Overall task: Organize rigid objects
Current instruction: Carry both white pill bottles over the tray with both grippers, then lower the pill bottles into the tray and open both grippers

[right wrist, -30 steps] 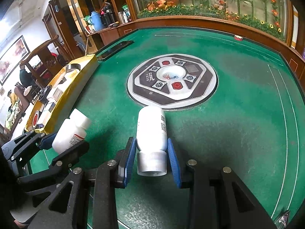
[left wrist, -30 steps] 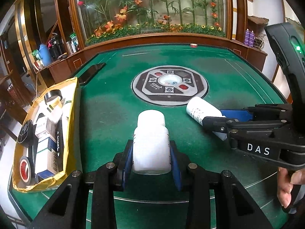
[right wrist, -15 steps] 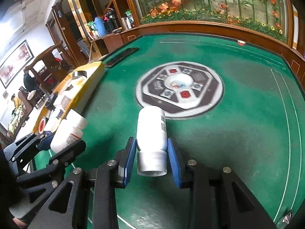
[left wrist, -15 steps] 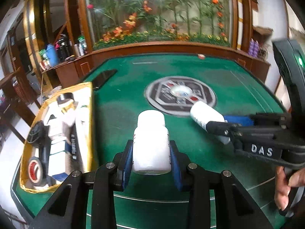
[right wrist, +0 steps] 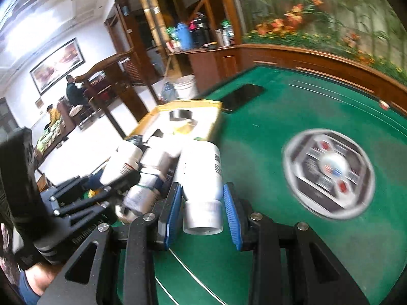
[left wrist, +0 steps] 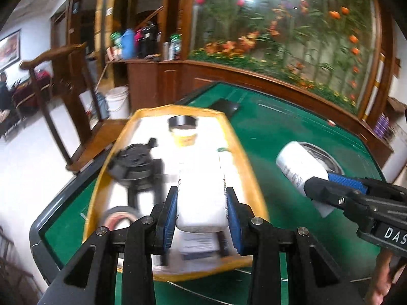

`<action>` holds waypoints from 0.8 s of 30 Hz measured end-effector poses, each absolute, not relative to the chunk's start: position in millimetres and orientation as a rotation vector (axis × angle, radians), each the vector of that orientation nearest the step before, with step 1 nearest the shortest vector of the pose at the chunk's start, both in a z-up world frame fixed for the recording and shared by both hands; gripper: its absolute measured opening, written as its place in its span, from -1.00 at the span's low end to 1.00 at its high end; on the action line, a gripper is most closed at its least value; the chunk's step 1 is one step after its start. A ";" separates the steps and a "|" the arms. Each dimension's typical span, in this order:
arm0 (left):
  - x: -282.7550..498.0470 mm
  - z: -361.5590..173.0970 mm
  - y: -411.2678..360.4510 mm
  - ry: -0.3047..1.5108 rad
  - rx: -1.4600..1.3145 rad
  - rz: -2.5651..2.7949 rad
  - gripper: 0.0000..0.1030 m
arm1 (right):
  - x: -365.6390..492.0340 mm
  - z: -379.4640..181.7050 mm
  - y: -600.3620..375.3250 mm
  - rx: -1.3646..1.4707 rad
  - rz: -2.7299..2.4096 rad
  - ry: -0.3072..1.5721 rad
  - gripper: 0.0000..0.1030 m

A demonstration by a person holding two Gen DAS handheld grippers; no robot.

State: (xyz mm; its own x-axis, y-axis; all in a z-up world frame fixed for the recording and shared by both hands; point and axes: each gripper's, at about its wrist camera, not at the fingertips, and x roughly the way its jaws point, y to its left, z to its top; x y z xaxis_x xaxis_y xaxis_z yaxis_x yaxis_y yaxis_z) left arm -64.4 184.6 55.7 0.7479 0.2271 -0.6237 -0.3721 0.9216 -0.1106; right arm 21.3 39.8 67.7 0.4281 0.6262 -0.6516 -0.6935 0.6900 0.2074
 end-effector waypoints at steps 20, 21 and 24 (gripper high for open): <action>-54.8 22.1 229.9 0.706 -0.326 0.318 -0.26 | 75.2 42.4 200.2 -0.178 0.890 0.876 -0.35; -54.6 22.1 230.1 0.703 -0.328 0.319 -0.26 | 76.2 40.9 205.8 -0.185 0.887 0.881 -0.35; -54.4 21.9 228.6 0.699 -0.324 0.315 -0.25 | 78.9 36.3 213.7 -0.202 0.869 0.892 -0.35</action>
State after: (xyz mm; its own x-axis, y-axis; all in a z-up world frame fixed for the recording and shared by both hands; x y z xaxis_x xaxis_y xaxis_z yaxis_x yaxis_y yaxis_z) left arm -54.4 228.6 21.9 0.7223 0.1734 -0.6695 -0.3870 0.9036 -0.1835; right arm 78.9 213.7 36.3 0.3222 0.5776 -0.7501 -0.7347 0.6522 0.1866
